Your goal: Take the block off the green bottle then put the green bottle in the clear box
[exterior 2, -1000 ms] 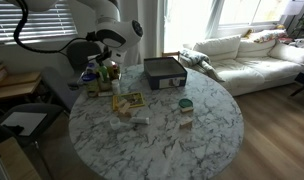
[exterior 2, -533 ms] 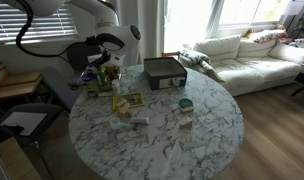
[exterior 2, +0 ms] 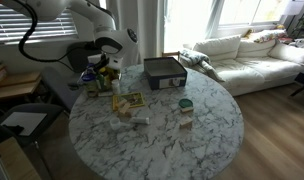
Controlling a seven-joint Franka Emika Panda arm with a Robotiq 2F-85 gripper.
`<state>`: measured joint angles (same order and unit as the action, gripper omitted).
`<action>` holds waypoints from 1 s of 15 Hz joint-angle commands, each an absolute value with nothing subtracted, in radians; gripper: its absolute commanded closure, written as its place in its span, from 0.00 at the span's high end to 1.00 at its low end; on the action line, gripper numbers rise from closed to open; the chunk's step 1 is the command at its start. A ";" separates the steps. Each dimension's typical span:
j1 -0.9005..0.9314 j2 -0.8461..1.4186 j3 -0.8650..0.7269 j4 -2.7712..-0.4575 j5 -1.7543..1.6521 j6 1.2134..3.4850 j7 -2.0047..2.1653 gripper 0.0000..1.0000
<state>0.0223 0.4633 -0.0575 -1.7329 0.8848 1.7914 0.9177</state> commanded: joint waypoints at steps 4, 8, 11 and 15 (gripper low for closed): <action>0.039 0.488 -0.052 -1.728 0.841 1.888 0.924 0.08; 0.041 0.499 -0.050 -1.729 0.829 1.921 0.927 0.08; 0.041 0.501 -0.050 -1.732 0.828 1.928 0.928 0.08; 0.037 0.483 -0.052 -1.740 0.827 1.924 0.930 0.64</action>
<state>0.0395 0.4890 -0.0544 -1.7301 0.8480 1.9028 0.9212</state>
